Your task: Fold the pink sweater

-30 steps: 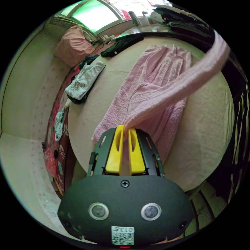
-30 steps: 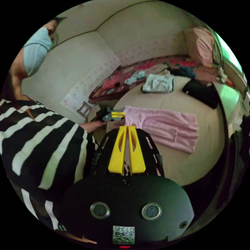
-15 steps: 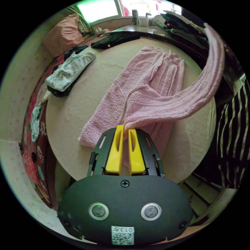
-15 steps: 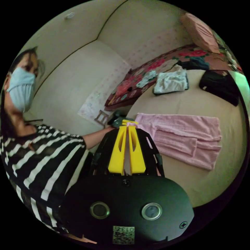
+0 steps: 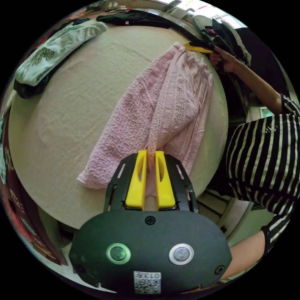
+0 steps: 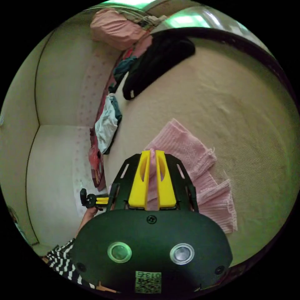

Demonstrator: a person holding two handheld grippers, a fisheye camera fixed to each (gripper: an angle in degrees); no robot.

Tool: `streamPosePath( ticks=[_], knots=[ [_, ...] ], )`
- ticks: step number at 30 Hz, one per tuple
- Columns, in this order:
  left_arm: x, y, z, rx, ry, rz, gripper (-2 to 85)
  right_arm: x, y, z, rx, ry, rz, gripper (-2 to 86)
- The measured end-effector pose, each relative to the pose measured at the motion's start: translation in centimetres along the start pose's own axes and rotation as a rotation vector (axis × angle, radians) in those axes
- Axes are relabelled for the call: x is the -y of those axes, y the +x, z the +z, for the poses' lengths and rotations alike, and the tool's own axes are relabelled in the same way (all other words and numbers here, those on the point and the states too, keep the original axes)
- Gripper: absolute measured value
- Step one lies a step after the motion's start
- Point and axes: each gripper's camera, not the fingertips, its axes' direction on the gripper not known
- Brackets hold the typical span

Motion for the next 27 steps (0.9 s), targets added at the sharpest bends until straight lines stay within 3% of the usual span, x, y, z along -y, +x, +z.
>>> streamPosePath(
  ticks=[5, 8, 10, 12, 14, 19, 24, 27],
  knots=[
    [-2.8, -0.5, -2.2, 0.039, 0.093, -0.121, 7.4, -0.8, -2.3, -2.0, -0.085, 0.129, -0.077, 5.1],
    [-4.2, 1.7, -3.3, 0.140, 0.265, -0.157, 6.1, -3.1, -7.4, -1.5, -0.160, 0.119, -0.378, 3.0],
    [-3.5, 3.5, -2.7, 0.151, 0.328, -0.146, 4.7, -5.9, -11.8, 2.4, -0.145, -0.058, -0.641, 2.2],
    [-1.8, 4.9, -1.1, 0.168, 0.272, -0.127, 4.5, -8.9, -15.0, 6.3, -0.214, -0.176, -0.835, 2.2],
    [0.0, 6.4, 1.5, 0.291, 0.098, -0.097, 5.5, -12.4, -18.0, 10.2, -0.264, -0.263, -1.033, 2.9],
    [-1.2, 7.9, 2.7, 0.374, 0.106, -0.096, 6.5, -21.5, -23.2, 16.8, -0.358, -0.333, -1.497, 7.0],
    [-0.6, 8.9, 3.6, 0.396, 0.057, -0.063, 6.0, -23.9, -23.2, 21.1, -0.543, -0.412, -1.609, 4.1],
    [-0.7, 9.9, 4.9, 0.431, 0.029, -0.023, 2.8, -23.5, -23.8, 21.5, -0.536, -0.438, -1.552, 2.8]
  ],
)
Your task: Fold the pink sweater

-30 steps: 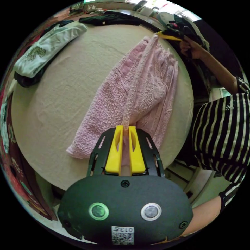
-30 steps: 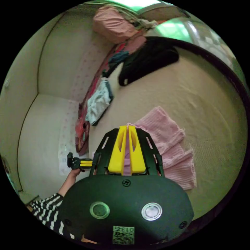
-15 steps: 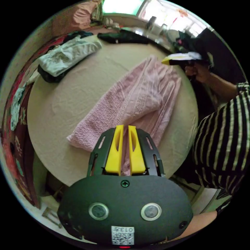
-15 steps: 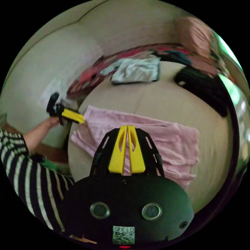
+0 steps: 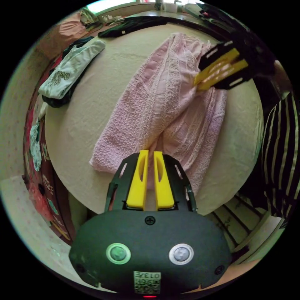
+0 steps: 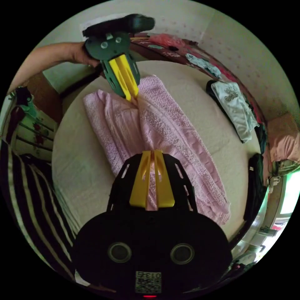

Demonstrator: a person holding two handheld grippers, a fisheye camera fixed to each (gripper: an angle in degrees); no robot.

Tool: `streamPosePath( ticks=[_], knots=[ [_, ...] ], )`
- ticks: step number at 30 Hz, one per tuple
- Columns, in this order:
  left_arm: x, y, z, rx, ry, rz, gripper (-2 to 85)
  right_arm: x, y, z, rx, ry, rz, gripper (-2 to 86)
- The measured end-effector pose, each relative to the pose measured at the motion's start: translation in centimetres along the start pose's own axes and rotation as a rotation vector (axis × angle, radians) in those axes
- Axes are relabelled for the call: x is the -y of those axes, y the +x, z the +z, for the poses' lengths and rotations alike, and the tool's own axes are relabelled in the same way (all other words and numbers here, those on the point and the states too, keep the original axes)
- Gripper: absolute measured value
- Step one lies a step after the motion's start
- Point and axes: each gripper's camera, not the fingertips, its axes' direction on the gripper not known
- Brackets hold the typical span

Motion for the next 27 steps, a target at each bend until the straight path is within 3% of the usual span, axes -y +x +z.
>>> streamPosePath(
  ticks=[5, 7, 10, 12, 15, 19, 22, 25, 27],
  knots=[
    [-0.2, 3.9, 0.2, 0.222, -0.019, 0.206, 0.8, 0.0, 1.3, -3.4, 0.168, 0.110, 0.043, 2.1],
    [-0.6, 5.5, 1.3, 0.206, -0.057, 0.312, 0.6, 0.7, 0.7, -1.5, 0.236, 0.006, 0.005, 2.0],
    [-1.9, 8.3, 1.8, 0.348, -0.074, 0.456, 0.3, 1.6, -0.8, 0.7, 0.201, -0.054, -0.039, 1.8],
    [-2.7, 8.5, 1.3, 0.357, -0.068, 0.418, 0.2, 1.9, -0.4, -0.8, 0.200, 0.014, 0.007, 1.8],
    [-4.6, 6.7, 0.0, 0.293, -0.066, 0.186, -0.1, 1.0, 1.7, -3.8, 0.147, 0.113, 0.156, 1.8],
    [-7.5, 5.7, -2.4, 0.155, 0.172, -0.142, -0.2, -1.0, 5.9, -4.7, -0.112, 0.157, 0.376, 1.4],
    [-5.9, 8.3, -1.8, 0.105, 0.230, -0.140, -0.2, -1.2, 9.5, -2.4, -0.184, 0.040, 0.550, 0.8],
    [-3.2, 10.9, -0.6, 0.120, 0.261, -0.136, -0.3, -0.9, 11.6, -0.3, -0.151, 0.038, 0.605, 0.4],
    [-2.1, 11.8, 0.4, 0.124, 0.242, -0.145, -0.3, -0.4, 12.4, 1.9, -0.184, -0.082, 0.597, 0.2]
  ],
)
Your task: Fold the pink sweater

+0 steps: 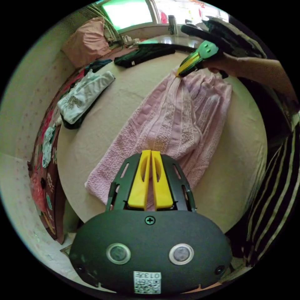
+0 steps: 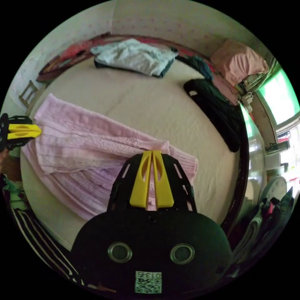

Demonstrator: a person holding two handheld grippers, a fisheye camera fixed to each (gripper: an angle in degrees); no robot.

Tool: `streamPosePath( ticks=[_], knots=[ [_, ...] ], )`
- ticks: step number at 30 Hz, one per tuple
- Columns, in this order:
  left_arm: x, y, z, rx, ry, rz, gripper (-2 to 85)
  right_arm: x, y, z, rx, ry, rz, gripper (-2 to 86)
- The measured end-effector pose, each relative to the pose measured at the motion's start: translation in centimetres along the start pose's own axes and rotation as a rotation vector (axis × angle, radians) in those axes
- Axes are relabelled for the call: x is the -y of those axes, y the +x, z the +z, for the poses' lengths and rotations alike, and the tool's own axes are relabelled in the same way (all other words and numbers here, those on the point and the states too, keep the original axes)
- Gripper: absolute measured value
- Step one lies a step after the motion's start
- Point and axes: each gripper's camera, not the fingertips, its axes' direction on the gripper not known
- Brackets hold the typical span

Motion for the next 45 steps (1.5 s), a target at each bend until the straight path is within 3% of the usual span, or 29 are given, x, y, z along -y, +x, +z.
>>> streamPosePath(
  ticks=[5, 8, 11, 14, 16, 18, 22, 25, 29, 32, 37, 45],
  knots=[
    [-1.8, 0.4, 0.9, 0.013, -0.029, -0.072, -0.3, 1.0, 1.1, 0.0, 0.071, -0.037, -0.014, 0.2],
    [-3.3, 0.7, -1.3, 0.096, 0.089, -0.165, -0.3, 0.8, 1.3, -3.7, 0.085, 0.130, 0.043, 0.3],
    [-3.5, 2.4, -1.1, 0.154, 0.092, -0.157, -0.3, 1.1, -1.5, -5.1, 0.089, 0.219, -0.067, 0.3],
    [-3.7, 3.0, 1.8, 0.085, -0.061, -0.186, -0.2, 2.1, -4.5, -3.3, 0.069, 0.148, -0.207, 0.3],
    [-4.6, 3.1, 1.8, 0.096, -0.007, -0.226, -0.2, 2.6, -4.9, -0.3, 0.034, 0.000, -0.227, 0.3],
    [-5.1, 3.2, 1.8, 0.090, -0.007, -0.232, -0.1, 2.4, -4.1, -0.3, 0.072, 0.068, -0.181, 0.3],
    [-6.6, 3.0, 0.9, 0.069, -0.002, -0.255, 0.5, 3.7, -1.9, -2.2, 0.164, 0.018, -0.117, 0.7],
    [-10.1, 2.1, -1.0, 0.110, 0.048, -0.453, 3.2, 4.7, -2.0, -5.6, 0.217, 0.219, -0.159, 1.9],
    [-16.9, 0.6, -2.1, 0.128, -0.016, -0.797, 12.2, 8.8, -4.5, -7.3, 0.407, 0.320, -0.345, 5.2],
    [-20.8, 0.6, -2.0, 0.095, -0.060, -0.940, 13.7, 13.3, -8.2, -6.8, 0.492, 0.301, -0.502, 6.5],
    [-22.2, 1.2, -0.1, -0.071, -0.094, -0.965, 13.8, 20.0, -15.3, -4.3, 0.544, 0.152, -0.767, 7.9],
    [-21.7, 0.5, 1.7, -0.161, -0.113, -0.997, 10.5, 23.4, -18.7, -1.1, 0.505, -0.078, -0.917, 8.0]
  ],
)
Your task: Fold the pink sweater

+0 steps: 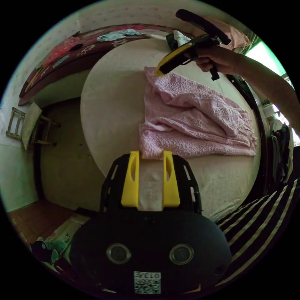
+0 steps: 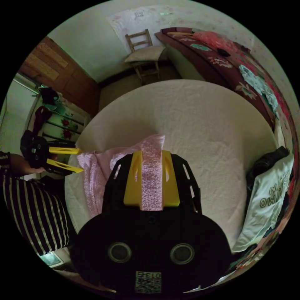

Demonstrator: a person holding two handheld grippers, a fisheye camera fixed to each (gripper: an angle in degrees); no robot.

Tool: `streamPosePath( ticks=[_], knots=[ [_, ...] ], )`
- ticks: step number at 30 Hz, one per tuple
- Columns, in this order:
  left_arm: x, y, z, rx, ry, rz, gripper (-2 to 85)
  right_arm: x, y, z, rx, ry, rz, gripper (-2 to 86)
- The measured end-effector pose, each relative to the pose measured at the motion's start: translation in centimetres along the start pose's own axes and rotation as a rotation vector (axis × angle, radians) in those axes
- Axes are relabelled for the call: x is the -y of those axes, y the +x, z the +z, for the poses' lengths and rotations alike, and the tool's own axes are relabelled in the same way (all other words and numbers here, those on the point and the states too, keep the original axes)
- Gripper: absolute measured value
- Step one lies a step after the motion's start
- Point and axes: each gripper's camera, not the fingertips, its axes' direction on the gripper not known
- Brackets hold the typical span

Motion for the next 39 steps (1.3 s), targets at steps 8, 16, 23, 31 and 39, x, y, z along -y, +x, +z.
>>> streamPosePath(
  ticks=[8, 16, 23, 31, 39],
  knots=[
    [1.1, 1.4, -1.1, -0.058, 0.024, 0.029, 2.4, -2.0, -1.3, -0.9, -0.121, -0.022, -0.063, 1.7],
    [2.3, 9.3, -8.1, -0.252, 0.216, 0.314, 1.5, -15.5, -2.2, -11.6, -0.190, 0.266, -0.096, 1.2],
    [6.1, 23.8, -7.9, -0.455, 0.218, 0.733, 1.5, -31.3, -1.6, -16.5, -0.339, 0.348, 0.088, 1.1],
    [9.0, 39.2, -1.0, -0.432, 0.090, 1.065, 1.5, -45.9, 0.2, -12.3, -0.452, 0.153, 0.347, 1.4],
    [11.3, 46.8, 5.3, -0.306, -0.042, 1.121, 2.2, -52.1, 1.7, -8.2, -0.412, 0.132, 0.505, 2.8]
  ],
)
